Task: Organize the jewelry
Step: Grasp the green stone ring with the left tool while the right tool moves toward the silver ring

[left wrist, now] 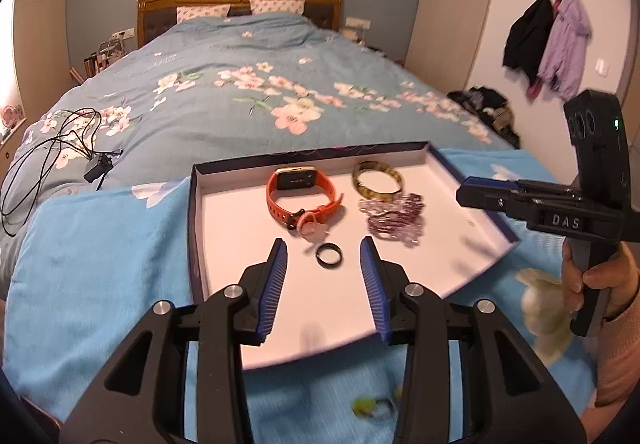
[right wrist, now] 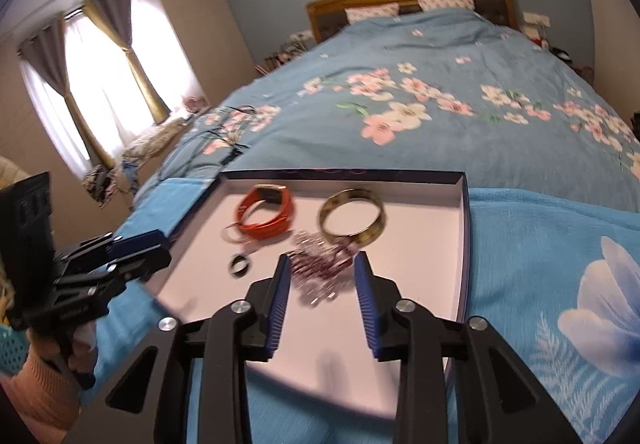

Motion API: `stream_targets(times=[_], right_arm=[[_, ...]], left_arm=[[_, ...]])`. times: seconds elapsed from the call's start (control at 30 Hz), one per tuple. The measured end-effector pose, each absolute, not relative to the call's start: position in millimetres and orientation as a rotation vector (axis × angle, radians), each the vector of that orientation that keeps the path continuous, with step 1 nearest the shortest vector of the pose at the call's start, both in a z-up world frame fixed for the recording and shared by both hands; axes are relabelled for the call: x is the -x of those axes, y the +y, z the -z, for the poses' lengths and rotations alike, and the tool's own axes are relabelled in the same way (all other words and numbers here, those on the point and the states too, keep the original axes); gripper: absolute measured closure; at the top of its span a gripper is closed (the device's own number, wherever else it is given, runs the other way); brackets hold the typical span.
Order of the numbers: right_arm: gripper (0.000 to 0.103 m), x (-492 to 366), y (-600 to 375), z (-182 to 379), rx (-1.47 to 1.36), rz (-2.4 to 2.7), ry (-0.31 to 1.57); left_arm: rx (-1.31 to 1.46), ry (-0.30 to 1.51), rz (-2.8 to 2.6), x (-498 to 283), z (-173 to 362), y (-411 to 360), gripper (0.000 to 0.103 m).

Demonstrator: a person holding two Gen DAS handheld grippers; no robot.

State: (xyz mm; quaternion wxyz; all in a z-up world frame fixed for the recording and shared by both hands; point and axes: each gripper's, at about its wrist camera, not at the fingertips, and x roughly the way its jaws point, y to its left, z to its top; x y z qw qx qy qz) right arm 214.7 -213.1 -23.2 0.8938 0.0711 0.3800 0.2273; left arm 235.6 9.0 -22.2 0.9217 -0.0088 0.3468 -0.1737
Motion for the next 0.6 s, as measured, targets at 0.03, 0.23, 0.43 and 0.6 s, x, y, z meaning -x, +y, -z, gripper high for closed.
stream_targets(times=[0.03, 0.23, 0.43, 0.6], right_arm=[[0.068, -206, -212, 21, -0.141, -0.488, 0.782], [0.062, -154, -202, 21, -0.076, -0.566, 0.77], [0.062, -122, -194, 48, -0.085, -0.617, 0.847], [0.062, -105, -195, 58, -0.088, -0.613, 0.882]], left_arm=[[0.021, 0.705, 0.362, -228, 20, 11, 0.065], [-0.002, 0.713, 0.403, -187, 26, 16, 0.065], [-0.04, 0.757, 0.437, -157, 46, 12, 0.065], [-0.1, 0.793, 0.455, -144, 58, 0, 0.065]])
